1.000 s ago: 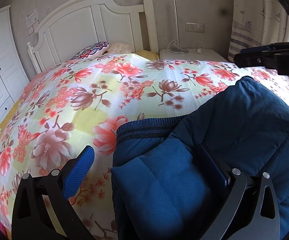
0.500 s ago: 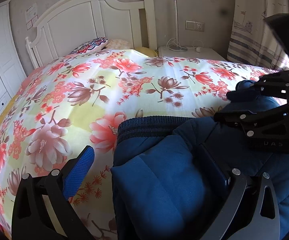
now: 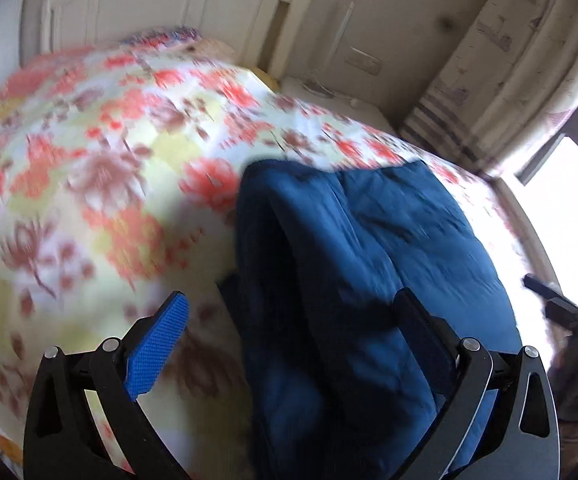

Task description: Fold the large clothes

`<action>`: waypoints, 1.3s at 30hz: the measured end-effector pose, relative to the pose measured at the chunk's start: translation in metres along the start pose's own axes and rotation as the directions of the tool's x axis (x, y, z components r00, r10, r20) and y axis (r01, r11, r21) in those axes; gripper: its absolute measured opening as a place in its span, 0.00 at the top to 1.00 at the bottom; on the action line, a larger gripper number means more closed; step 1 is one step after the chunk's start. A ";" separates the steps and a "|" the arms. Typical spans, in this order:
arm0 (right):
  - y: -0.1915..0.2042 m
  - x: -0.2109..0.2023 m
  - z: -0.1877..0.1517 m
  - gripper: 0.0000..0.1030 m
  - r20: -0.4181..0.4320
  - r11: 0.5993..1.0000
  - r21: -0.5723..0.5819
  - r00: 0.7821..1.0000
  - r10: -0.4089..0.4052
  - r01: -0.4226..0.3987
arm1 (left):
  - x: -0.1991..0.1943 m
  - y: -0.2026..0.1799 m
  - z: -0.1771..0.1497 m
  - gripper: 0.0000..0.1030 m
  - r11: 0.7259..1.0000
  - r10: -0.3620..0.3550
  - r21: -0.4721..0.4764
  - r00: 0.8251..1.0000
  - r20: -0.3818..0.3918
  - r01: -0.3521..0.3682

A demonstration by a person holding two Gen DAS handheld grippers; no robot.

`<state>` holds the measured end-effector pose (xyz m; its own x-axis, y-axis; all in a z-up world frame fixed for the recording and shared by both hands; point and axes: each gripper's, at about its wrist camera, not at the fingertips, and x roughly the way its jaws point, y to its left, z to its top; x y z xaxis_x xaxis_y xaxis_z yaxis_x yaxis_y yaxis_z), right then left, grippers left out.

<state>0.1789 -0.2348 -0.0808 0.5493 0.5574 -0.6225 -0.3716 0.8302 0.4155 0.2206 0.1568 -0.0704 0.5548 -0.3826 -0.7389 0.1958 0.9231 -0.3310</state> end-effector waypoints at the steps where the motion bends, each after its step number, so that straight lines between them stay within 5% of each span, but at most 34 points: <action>1: -0.001 0.003 -0.011 0.07 -0.020 1.000 0.015 1.000 0.024 -0.024 | -0.001 -0.001 -0.006 0.04 1.000 -0.006 -0.003 1.000 -0.018 0.006; 6: -0.004 0.026 -0.044 0.03 -0.081 0.984 0.093 0.984 0.162 -0.154 | 0.008 -0.003 -0.037 0.04 0.999 -0.034 0.007 0.993 -0.117 0.035; 10: -0.007 0.038 -0.044 0.02 -0.099 0.967 0.157 0.971 0.218 -0.201 | 0.024 0.024 -0.047 0.04 0.971 -0.216 -0.141 0.963 -0.162 0.195; 12: -0.009 0.046 -0.044 0.02 -0.120 0.958 0.185 0.962 0.244 -0.220 | 0.030 0.033 -0.055 0.04 0.943 -0.295 -0.202 0.944 -0.144 0.264; 17: -0.002 0.065 -0.043 0.02 -0.133 0.944 0.199 0.947 0.291 -0.262 | 0.033 0.024 -0.063 0.04 0.939 -0.318 -0.175 0.942 -0.106 0.298; 20: 0.011 0.073 -0.042 0.02 -0.118 0.956 0.157 0.957 0.265 -0.246 | 0.037 0.016 -0.067 0.04 0.939 -0.327 -0.134 0.943 -0.058 0.317; 22: 0.016 0.072 -0.044 0.09 -0.092 0.964 0.126 0.964 0.248 -0.236 | 0.037 0.015 -0.071 0.14 0.931 -0.344 -0.141 0.938 -0.029 0.337; 24: 0.025 0.066 -0.046 0.29 -0.046 0.976 0.064 0.976 0.213 -0.210 | 0.027 0.007 -0.075 0.31 0.943 -0.316 -0.105 0.949 0.010 0.315; 29: 0.036 0.056 -0.038 0.46 0.047 0.987 -0.024 0.986 0.160 -0.159 | 0.012 -0.015 -0.067 0.55 0.955 -0.283 -0.070 0.956 0.073 0.288; 39: -0.023 -0.001 0.041 0.48 0.238 0.998 -0.056 0.971 0.014 -0.001 | 0.056 -0.101 0.046 0.58 0.920 -0.391 0.043 0.912 0.124 0.389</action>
<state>0.2178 -0.2544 -0.0627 0.7063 0.5540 -0.4407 -0.4138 0.8282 0.3780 0.2690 0.0439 -0.0515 0.5294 -0.7050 -0.4719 0.4305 0.7025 -0.5667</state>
